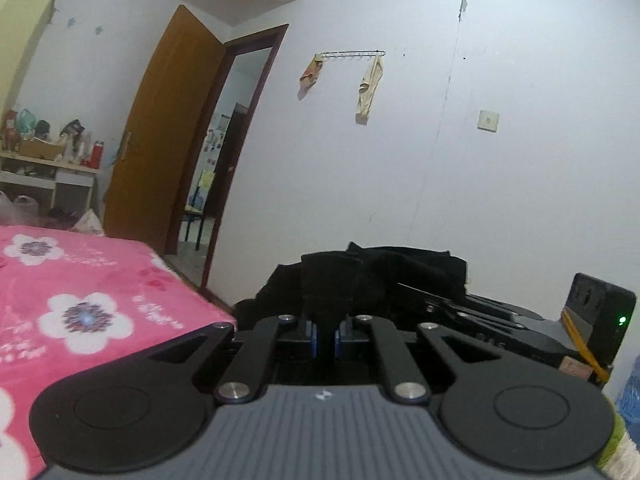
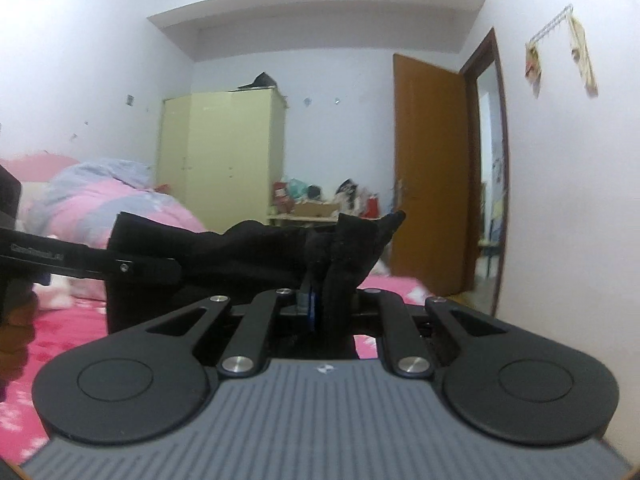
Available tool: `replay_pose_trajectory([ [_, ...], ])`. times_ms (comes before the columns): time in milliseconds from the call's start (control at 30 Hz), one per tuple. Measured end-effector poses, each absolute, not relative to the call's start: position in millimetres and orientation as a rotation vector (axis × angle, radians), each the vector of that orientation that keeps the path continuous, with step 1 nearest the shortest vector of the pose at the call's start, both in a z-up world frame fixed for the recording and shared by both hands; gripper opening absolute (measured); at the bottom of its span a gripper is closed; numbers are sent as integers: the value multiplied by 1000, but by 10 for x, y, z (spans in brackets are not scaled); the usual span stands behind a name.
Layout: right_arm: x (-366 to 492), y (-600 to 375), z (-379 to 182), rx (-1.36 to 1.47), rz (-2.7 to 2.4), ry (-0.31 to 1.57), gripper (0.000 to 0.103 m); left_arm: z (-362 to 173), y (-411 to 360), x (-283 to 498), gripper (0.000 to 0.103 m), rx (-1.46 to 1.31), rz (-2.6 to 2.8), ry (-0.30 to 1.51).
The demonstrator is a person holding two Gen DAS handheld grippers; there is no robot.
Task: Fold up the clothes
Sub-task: 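Carry the lifted black shirt with both tools toward the blue clothes stack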
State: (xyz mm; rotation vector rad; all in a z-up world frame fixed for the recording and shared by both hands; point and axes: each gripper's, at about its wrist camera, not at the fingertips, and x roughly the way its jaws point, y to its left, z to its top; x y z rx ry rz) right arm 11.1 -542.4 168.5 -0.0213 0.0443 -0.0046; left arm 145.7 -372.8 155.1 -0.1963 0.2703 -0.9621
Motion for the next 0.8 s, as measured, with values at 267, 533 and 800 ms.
replay_pose_trajectory([
  [267, 493, -6122, 1708, -35, -50, 21, 9, 1469, -4323, 1715, 8, -169, -988, 263],
  [533, 793, -6483, 1563, -10, -57, 29, 9, 1292, -4579, 2033, 8, -161, -965, 299],
  [800, 1129, -6508, 1294, 0, -40, 77, 9, 1084, -4593, 2440, 8, -169, -914, 337],
])
